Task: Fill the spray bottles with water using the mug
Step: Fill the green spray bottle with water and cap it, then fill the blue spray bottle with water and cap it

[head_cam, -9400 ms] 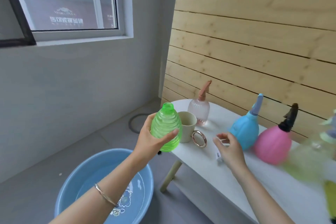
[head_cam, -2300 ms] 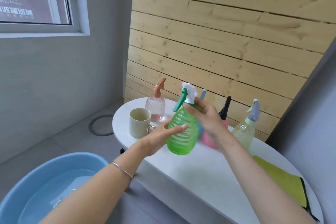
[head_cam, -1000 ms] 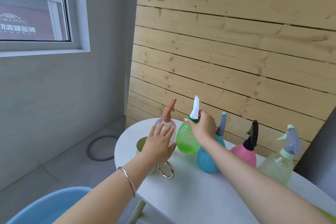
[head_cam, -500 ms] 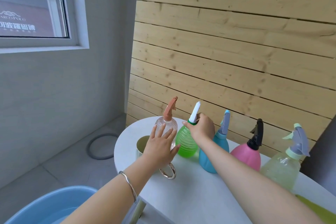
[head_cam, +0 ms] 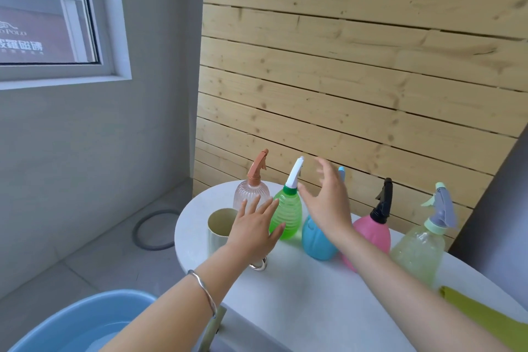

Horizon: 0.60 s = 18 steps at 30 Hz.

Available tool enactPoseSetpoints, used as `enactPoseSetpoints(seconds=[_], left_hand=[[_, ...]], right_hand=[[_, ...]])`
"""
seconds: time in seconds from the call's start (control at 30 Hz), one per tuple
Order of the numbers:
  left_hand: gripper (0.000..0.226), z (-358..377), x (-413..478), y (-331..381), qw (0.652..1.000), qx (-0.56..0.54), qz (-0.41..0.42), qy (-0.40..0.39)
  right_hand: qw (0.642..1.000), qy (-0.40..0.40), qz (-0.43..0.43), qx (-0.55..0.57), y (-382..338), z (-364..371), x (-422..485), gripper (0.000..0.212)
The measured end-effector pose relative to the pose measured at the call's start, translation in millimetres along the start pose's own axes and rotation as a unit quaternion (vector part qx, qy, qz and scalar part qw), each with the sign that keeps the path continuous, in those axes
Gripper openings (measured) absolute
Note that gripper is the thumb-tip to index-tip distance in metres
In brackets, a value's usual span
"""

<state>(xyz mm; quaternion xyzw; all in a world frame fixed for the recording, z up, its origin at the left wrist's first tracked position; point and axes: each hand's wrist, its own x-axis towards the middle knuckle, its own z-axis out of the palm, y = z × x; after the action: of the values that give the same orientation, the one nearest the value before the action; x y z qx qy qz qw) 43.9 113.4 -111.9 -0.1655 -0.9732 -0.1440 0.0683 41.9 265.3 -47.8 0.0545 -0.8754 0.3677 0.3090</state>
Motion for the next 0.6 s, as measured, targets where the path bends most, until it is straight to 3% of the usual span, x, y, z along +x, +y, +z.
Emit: enactPoseSetpoints(seconds=[0.1,0.2,0.27,0.33,0.43,0.6], left_hand=[[0.064,-1.6,-1.0,14.4,0.999,-0.045,-0.007,0.004],[0.070,-1.7,-4.0,31.4,0.996,-0.086,-0.015,0.012],[0.075,0.3,-7.4,40.4,0.994,-0.111,-0.017,0.014],[0.079,2.6,-11.8,47.2,0.990,-0.136,-0.018,0.015],[0.082,6.2,-20.2,54.4,0.987,-0.160,-0.019,0.008],[0.083,7.4,-24.0,63.5,0.981,-0.190,-0.026,0.000]], right_hand=[[0.997,0.068,-0.044,0.000,7.6,-28.9,-7.1,0.063],[0.994,0.056,0.086,0.038,24.8,-35.5,-15.4,0.070],[0.978,0.032,0.192,0.070,38.0,-27.7,-18.9,0.067],[0.965,0.004,0.244,0.095,48.1,-18.5,-19.2,0.057],[0.964,-0.005,0.249,0.094,53.0,-7.7,-15.1,0.038],[0.973,0.003,0.222,0.060,55.3,-0.8,-11.9,0.025]])
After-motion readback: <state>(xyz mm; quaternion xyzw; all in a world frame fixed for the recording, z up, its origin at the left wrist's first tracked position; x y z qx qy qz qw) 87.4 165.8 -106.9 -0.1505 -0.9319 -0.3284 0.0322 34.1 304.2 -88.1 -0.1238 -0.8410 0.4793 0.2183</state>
